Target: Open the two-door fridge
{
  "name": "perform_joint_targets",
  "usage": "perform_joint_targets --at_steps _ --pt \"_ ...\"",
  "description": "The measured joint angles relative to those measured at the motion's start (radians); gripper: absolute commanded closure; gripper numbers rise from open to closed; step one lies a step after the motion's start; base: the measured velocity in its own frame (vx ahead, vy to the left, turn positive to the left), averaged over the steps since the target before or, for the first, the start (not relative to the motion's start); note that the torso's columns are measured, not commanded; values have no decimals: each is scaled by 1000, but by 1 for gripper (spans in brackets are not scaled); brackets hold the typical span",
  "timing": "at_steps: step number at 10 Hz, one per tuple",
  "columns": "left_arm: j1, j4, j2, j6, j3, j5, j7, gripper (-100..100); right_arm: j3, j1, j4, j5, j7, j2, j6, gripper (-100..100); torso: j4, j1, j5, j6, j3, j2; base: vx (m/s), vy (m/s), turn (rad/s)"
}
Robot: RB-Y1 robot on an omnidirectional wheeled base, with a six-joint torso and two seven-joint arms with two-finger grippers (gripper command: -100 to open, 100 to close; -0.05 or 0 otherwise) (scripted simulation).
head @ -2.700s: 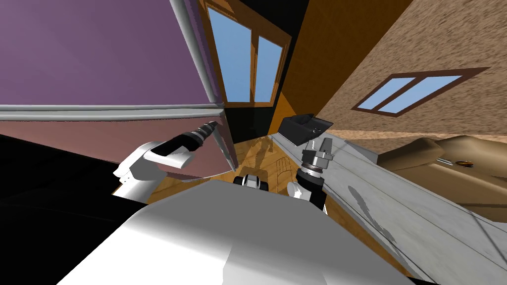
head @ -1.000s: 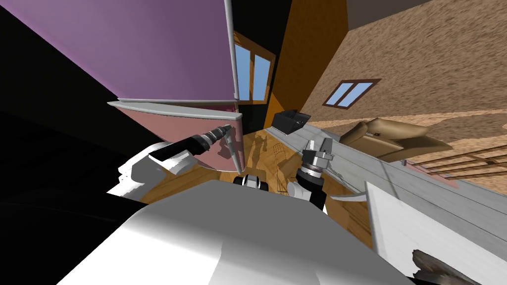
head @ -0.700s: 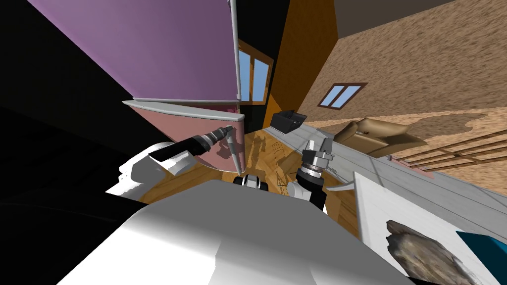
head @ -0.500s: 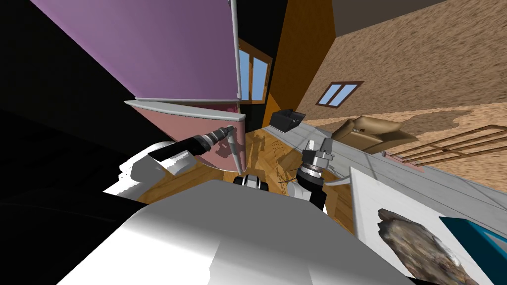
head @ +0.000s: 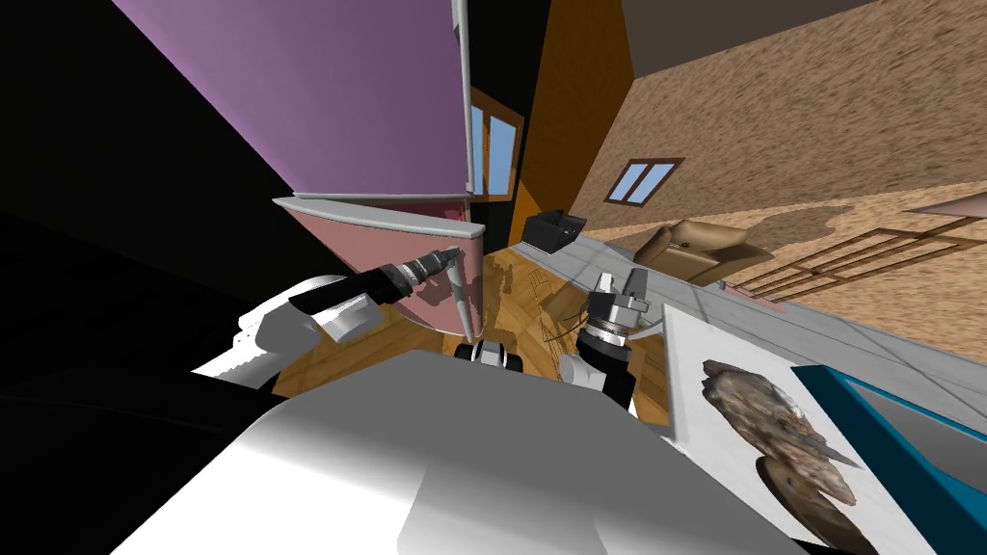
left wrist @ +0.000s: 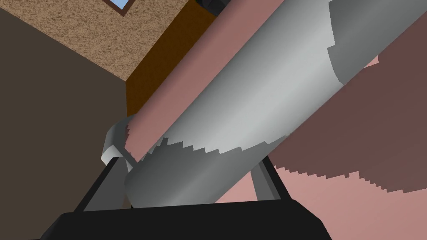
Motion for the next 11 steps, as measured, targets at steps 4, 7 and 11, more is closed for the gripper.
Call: perform_joint_targets --at_steps 4,7,11 --pt "-3 -2 35 -37 -18 34 -13 100 0 0 0 0 0 0 0 0 0 0 0 -1 -2 -2 -220 136 -91" --pt "-16 0 76 -60 -9 80 -20 -100 0 0 0 0 0 0 0 0 -2 -8 -2 0 -4 -7 -107 54 21" --pt "-36 -5 154 -44 88 194 4 -100 0 1 0 0 0 0 0 0 -1 -7 -3 3 -1 -1 35 -53 42"
